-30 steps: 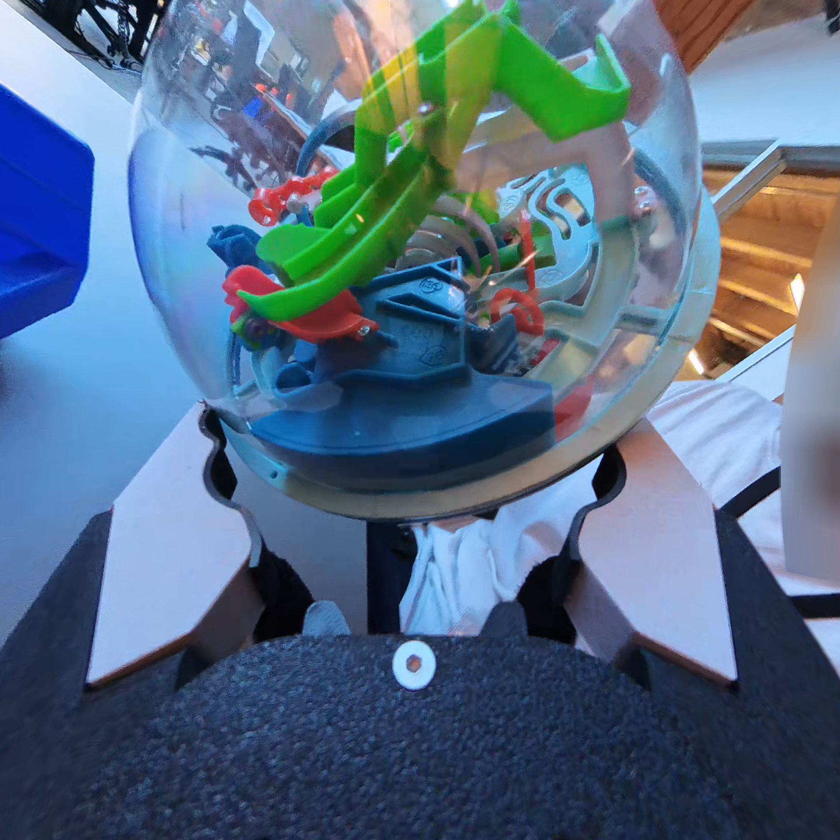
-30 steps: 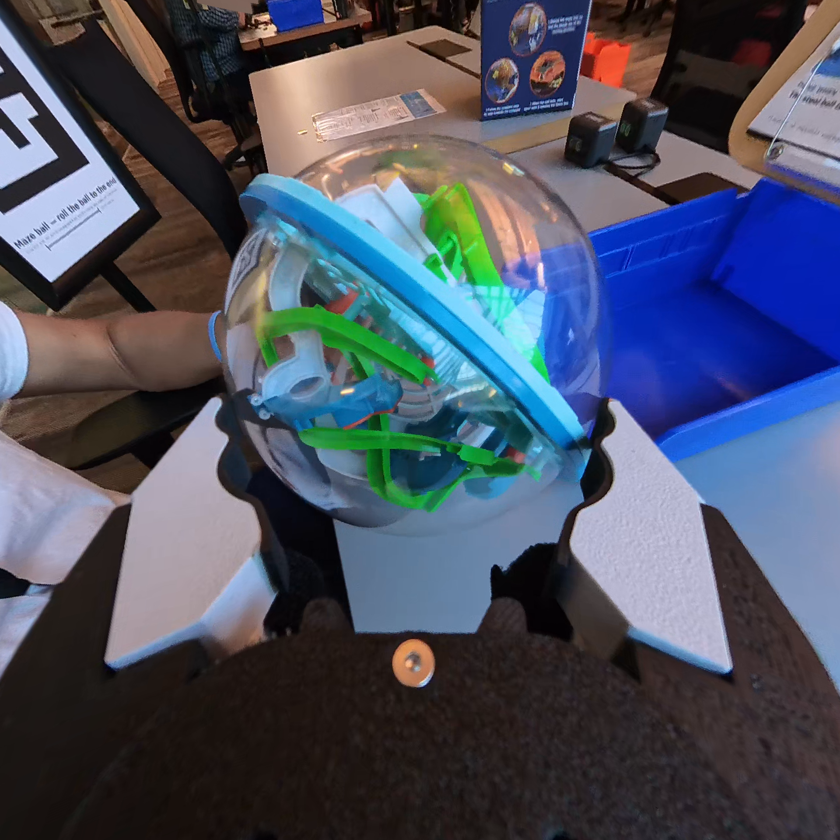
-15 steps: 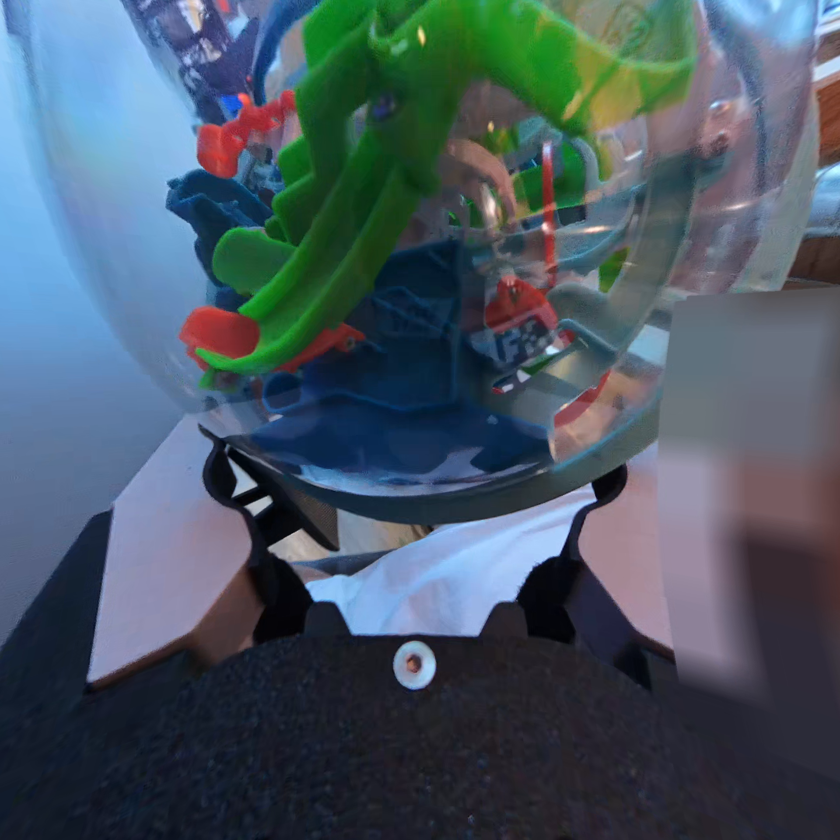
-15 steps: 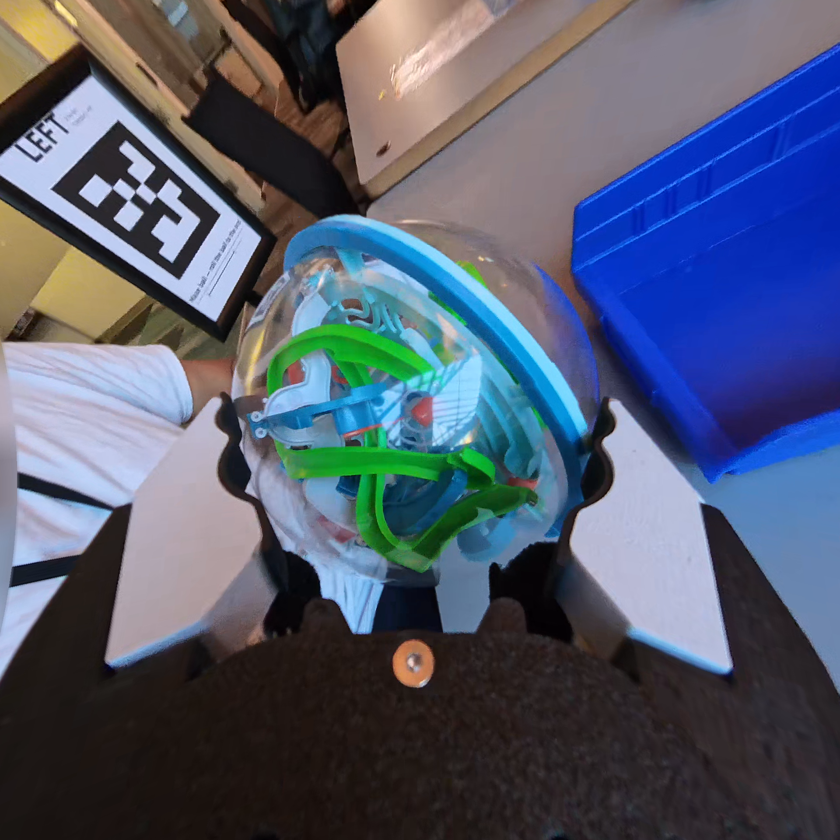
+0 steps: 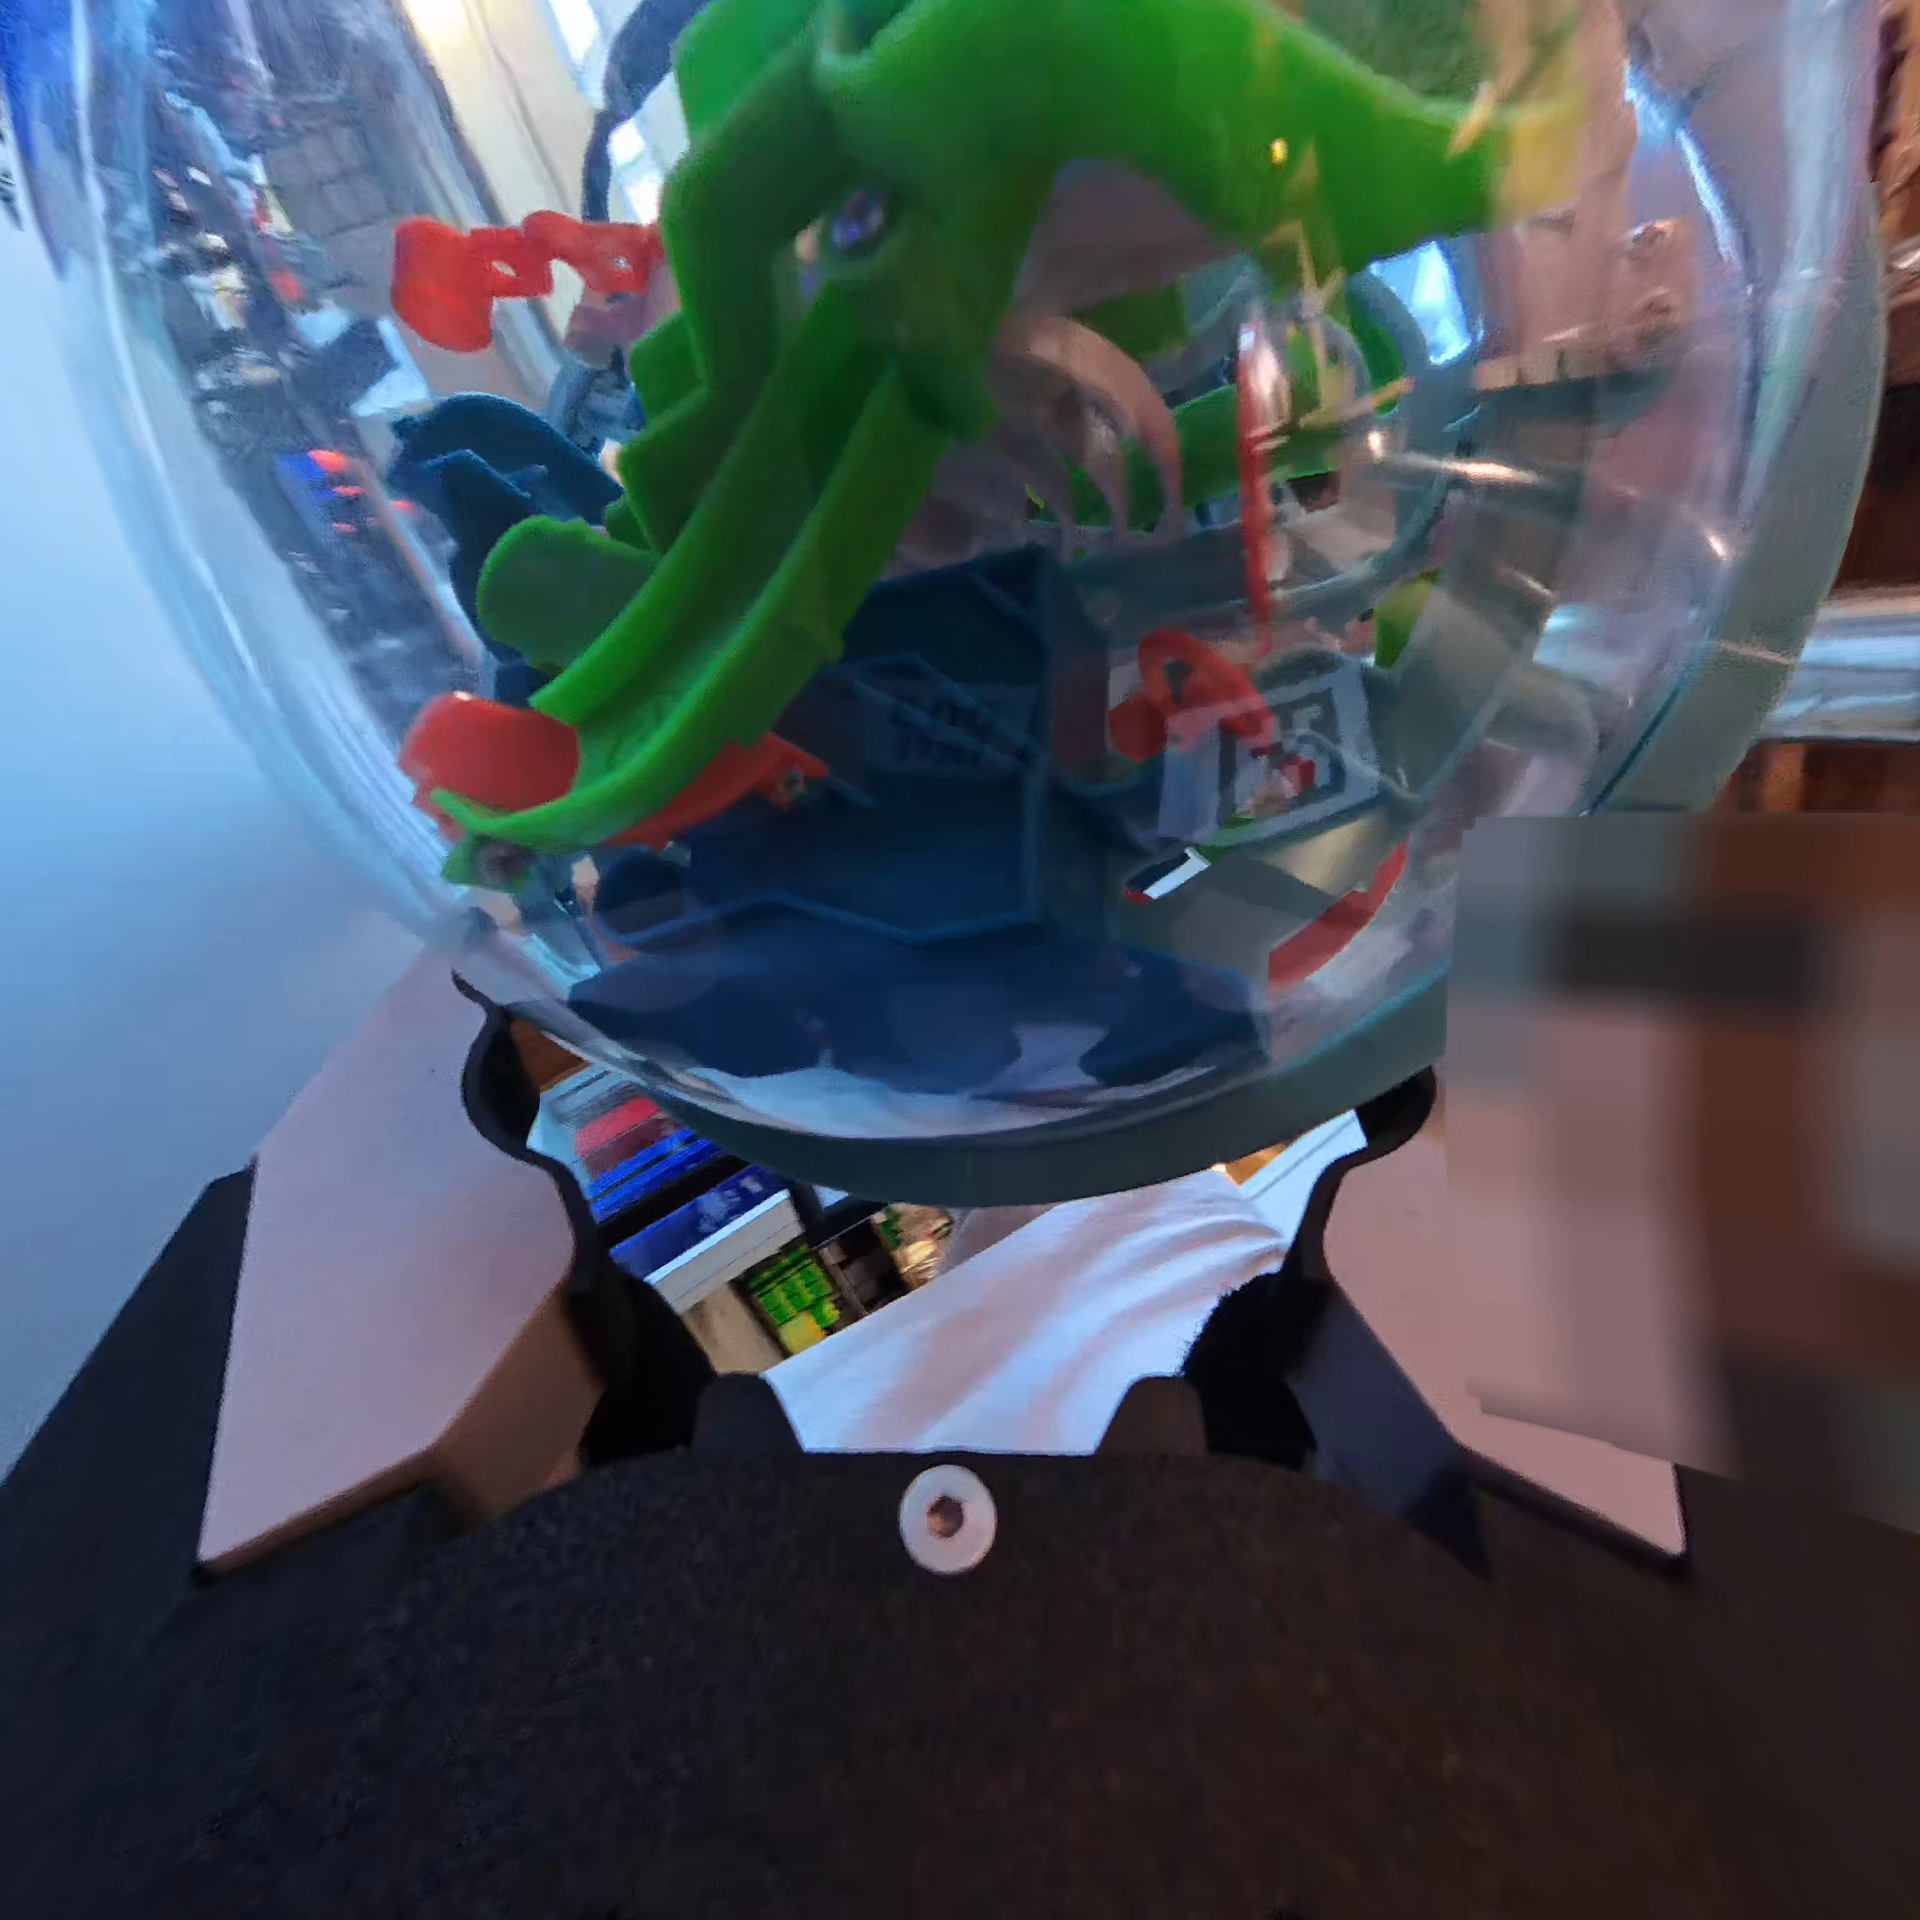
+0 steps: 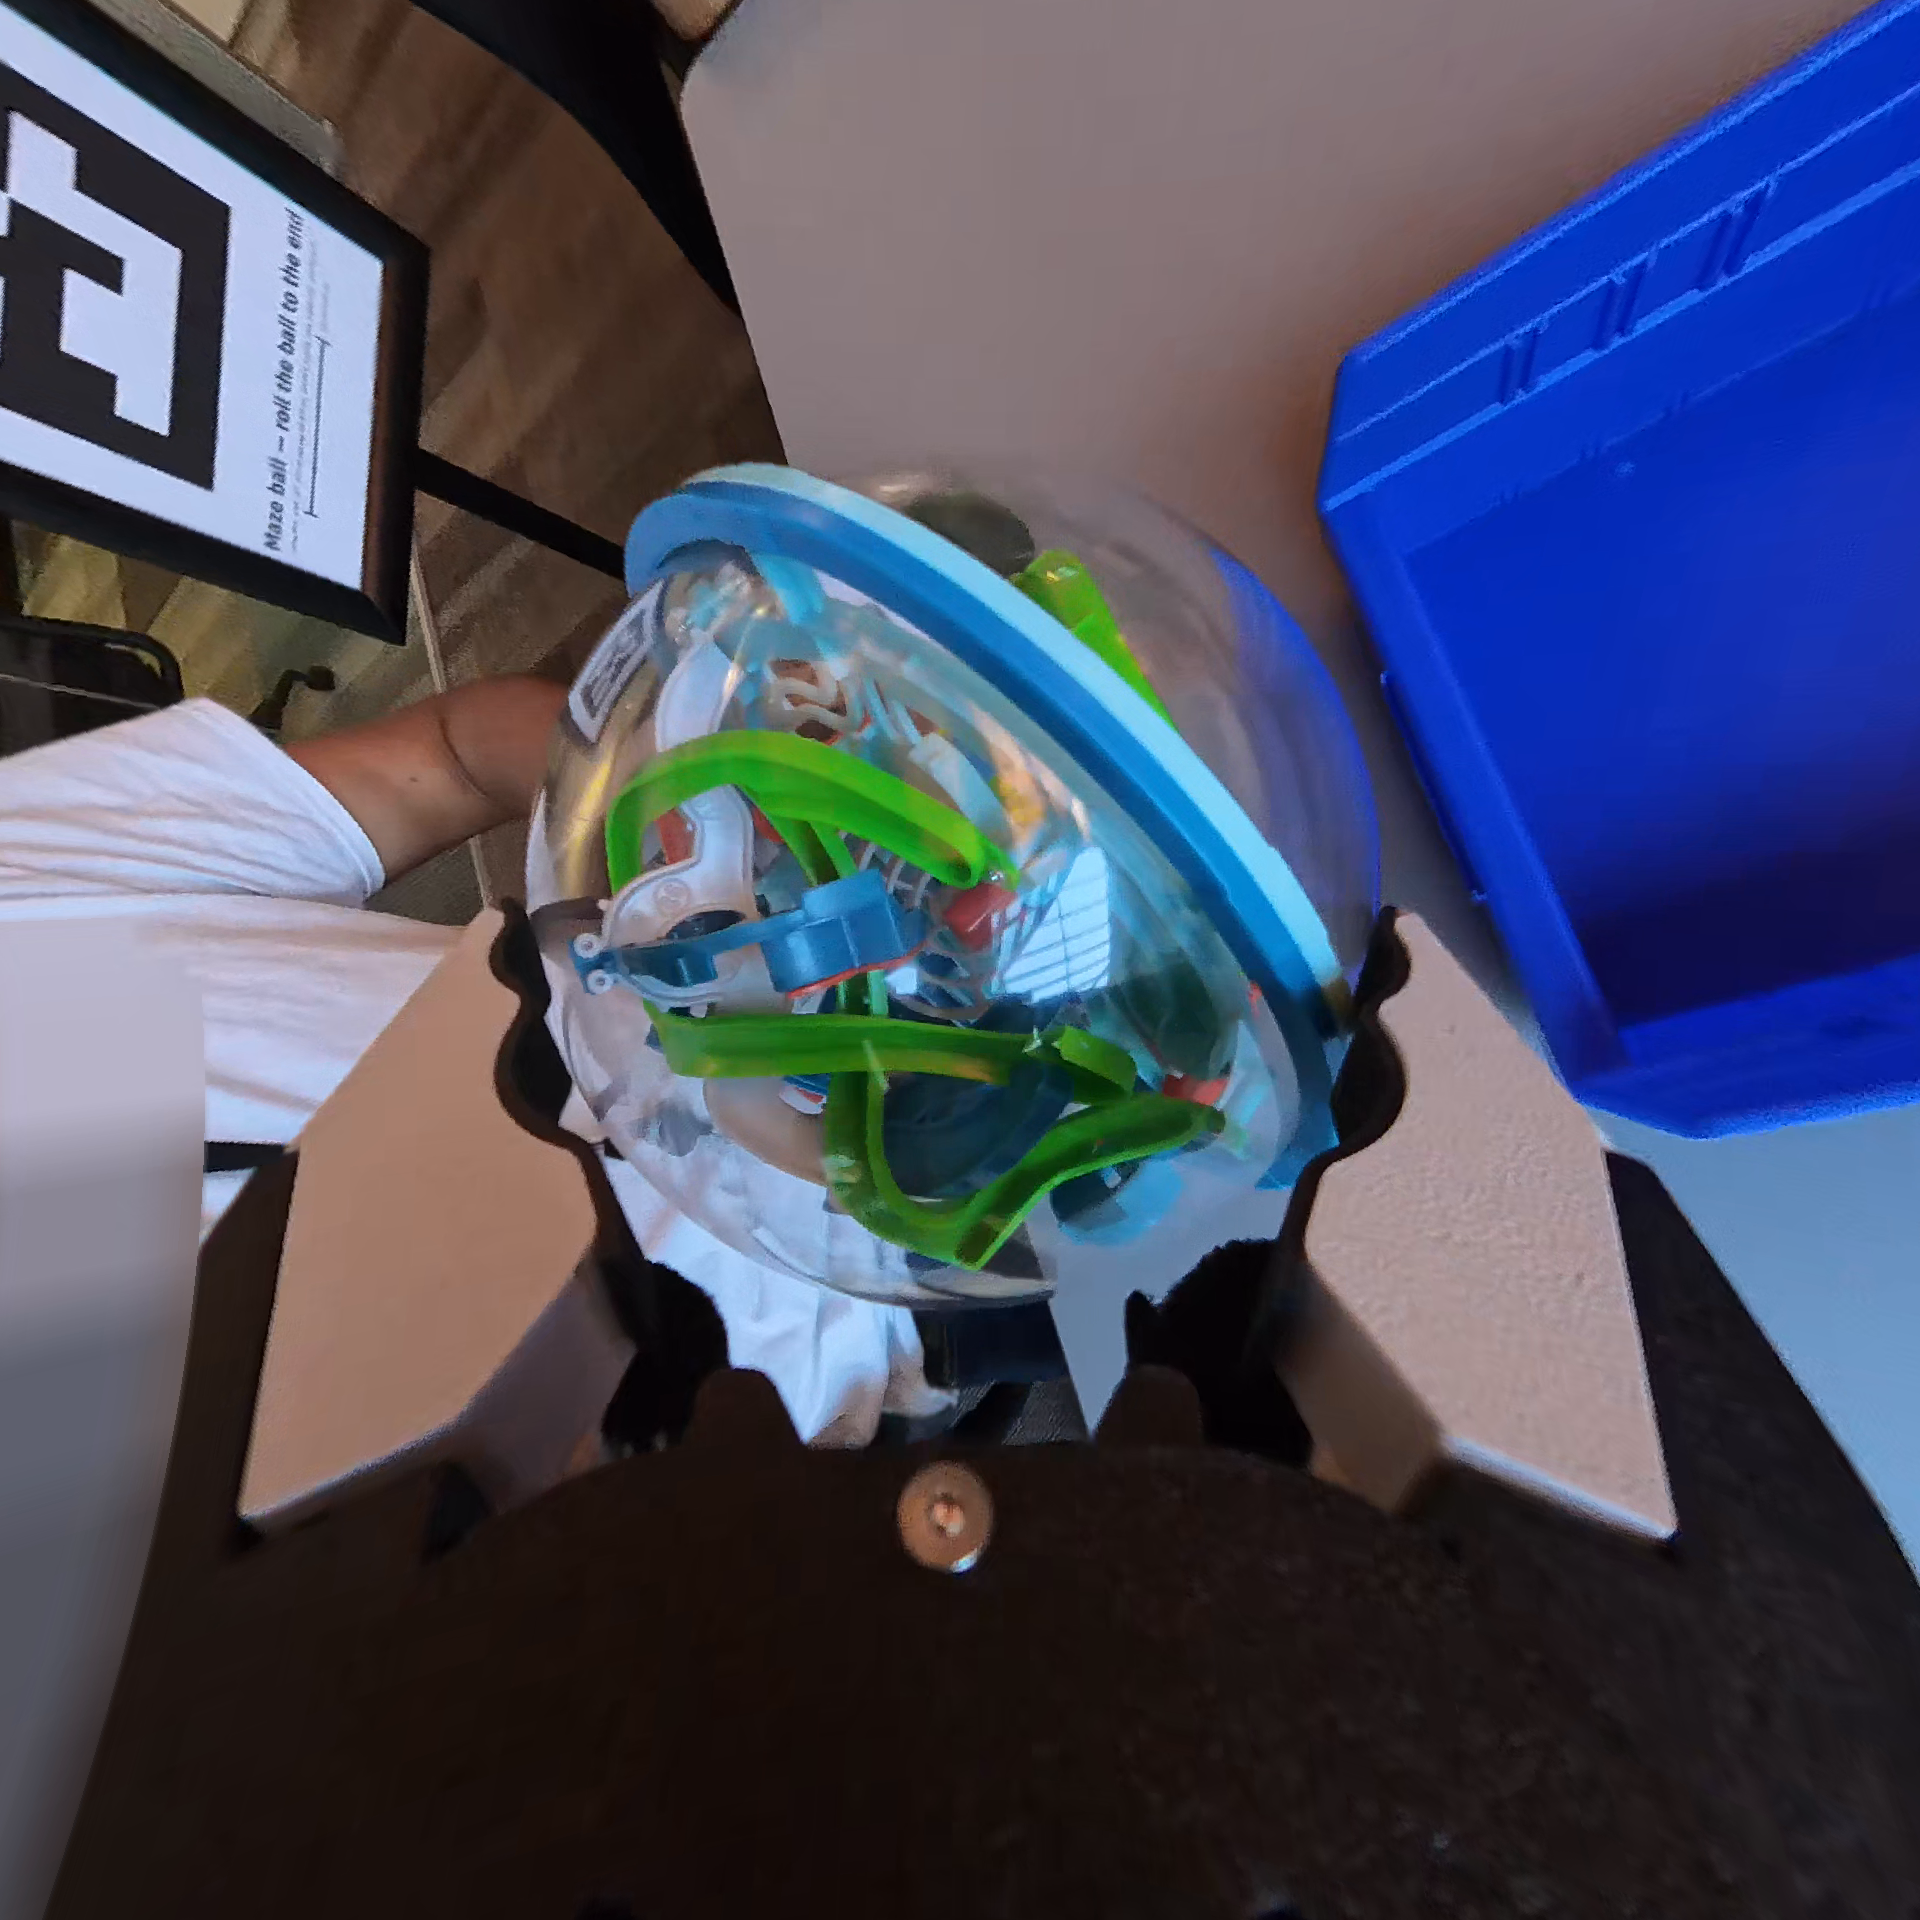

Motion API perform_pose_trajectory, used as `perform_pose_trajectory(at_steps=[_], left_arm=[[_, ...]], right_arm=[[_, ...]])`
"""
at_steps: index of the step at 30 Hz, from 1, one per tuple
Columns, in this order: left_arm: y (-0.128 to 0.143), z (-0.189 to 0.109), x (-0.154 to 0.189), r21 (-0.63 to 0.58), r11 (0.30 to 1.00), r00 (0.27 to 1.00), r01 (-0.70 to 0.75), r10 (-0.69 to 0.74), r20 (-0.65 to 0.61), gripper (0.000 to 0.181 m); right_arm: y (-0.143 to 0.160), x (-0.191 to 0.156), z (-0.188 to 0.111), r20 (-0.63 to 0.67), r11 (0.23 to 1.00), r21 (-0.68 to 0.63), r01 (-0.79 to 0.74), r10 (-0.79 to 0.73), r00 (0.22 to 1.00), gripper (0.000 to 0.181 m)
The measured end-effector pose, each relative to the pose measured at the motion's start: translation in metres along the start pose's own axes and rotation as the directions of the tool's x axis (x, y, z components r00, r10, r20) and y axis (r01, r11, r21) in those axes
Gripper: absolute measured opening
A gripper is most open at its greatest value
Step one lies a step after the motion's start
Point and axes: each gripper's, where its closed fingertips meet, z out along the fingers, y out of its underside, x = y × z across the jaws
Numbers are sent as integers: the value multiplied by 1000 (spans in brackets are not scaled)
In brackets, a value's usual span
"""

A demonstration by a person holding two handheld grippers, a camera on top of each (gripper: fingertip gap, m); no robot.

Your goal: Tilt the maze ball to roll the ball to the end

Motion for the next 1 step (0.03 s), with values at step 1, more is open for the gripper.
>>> perform_pose_trajectory(at_steps=[1], left_arm=[[-2,0,2,8,1000,1000,16,-16,-15,161]], right_arm=[[-2,0,1,-7,1000,-19,-18,18,1000,149]])
